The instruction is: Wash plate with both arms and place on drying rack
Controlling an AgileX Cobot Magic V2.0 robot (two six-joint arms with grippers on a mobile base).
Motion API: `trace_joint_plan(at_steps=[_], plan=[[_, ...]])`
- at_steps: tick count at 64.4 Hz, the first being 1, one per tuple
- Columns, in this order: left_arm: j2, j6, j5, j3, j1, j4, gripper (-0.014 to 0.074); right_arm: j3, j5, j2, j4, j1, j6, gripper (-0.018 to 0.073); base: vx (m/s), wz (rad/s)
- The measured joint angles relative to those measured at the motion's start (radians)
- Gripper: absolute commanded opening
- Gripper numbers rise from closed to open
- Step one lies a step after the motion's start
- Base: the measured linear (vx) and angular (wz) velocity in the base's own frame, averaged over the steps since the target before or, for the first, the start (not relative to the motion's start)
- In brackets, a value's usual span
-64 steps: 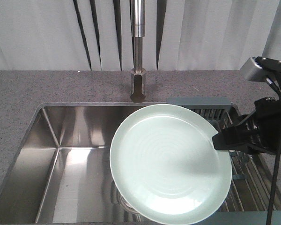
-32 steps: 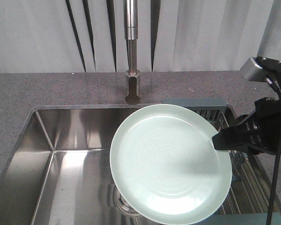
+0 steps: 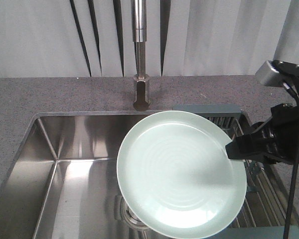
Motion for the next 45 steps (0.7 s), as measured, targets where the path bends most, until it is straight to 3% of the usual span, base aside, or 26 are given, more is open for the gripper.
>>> trace_joint_plan(at_steps=[45], plan=[[0.0,0.0,0.0,0.0,0.0,0.0,-0.0006,0.0,0.0,0.0,0.0,0.0,0.0,-0.0004,0.0,0.0]])
